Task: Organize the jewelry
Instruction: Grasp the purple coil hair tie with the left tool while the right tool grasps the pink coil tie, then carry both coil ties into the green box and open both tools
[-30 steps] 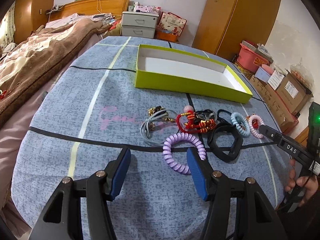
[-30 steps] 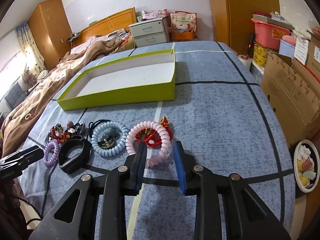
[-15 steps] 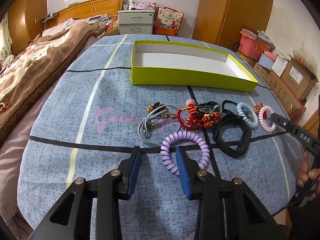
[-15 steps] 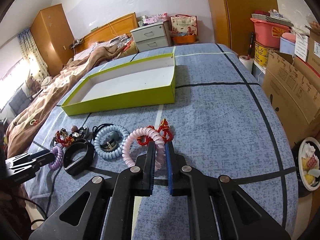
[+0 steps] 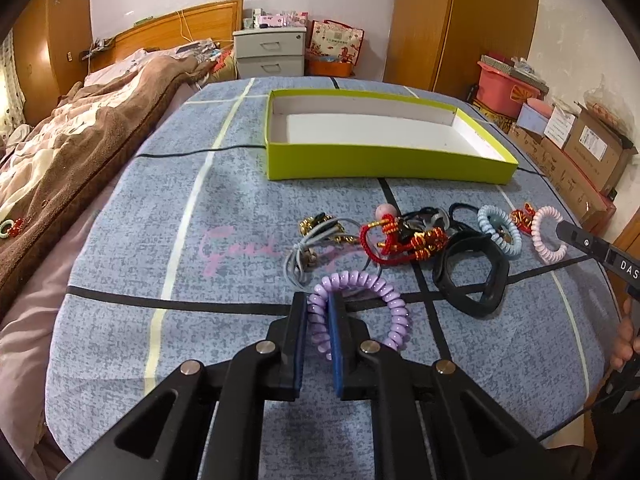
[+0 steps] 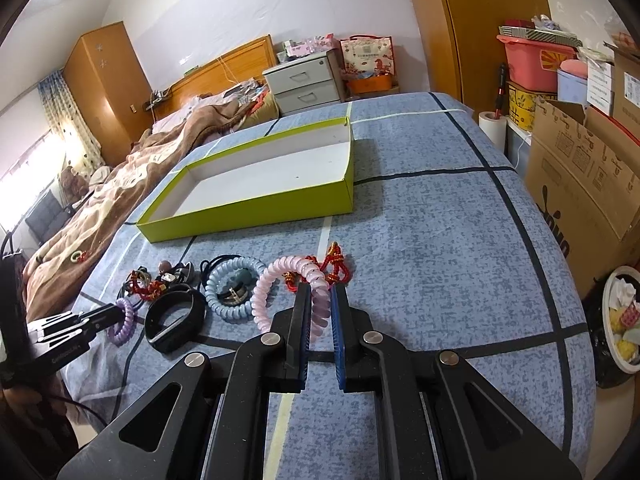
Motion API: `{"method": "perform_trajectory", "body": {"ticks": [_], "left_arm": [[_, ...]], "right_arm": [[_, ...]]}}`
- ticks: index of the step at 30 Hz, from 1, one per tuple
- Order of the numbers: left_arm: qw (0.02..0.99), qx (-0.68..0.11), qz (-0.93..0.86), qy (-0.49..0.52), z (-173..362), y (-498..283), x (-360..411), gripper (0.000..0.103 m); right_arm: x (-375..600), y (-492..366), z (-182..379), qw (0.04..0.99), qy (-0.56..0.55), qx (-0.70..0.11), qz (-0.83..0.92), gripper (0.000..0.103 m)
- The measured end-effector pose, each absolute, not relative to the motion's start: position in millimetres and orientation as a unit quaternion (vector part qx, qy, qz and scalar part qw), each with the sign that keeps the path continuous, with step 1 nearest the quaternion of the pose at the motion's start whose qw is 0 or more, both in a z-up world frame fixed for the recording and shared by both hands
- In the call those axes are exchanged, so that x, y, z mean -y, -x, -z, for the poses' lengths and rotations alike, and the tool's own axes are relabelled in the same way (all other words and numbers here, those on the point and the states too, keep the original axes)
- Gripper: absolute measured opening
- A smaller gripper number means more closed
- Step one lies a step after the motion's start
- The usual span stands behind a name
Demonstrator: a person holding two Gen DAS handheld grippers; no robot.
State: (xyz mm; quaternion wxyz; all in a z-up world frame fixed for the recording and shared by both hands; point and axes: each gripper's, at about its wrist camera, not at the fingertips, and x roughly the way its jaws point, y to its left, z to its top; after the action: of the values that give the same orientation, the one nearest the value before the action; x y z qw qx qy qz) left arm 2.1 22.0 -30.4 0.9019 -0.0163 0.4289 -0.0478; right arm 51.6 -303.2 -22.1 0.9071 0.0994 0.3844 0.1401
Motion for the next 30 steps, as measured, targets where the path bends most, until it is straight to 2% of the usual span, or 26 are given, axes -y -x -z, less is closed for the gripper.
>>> {"method": "perform_trajectory", "body": {"ticks": [30], "left_arm": [[0.918,-0.389,0.052,0.063,2.2,-3.3,-44.2,0.010]], "right_arm": [[291.9,-50.0,-1.3,0.916,-0.100,-0.356,-0.154,0.010]]}}
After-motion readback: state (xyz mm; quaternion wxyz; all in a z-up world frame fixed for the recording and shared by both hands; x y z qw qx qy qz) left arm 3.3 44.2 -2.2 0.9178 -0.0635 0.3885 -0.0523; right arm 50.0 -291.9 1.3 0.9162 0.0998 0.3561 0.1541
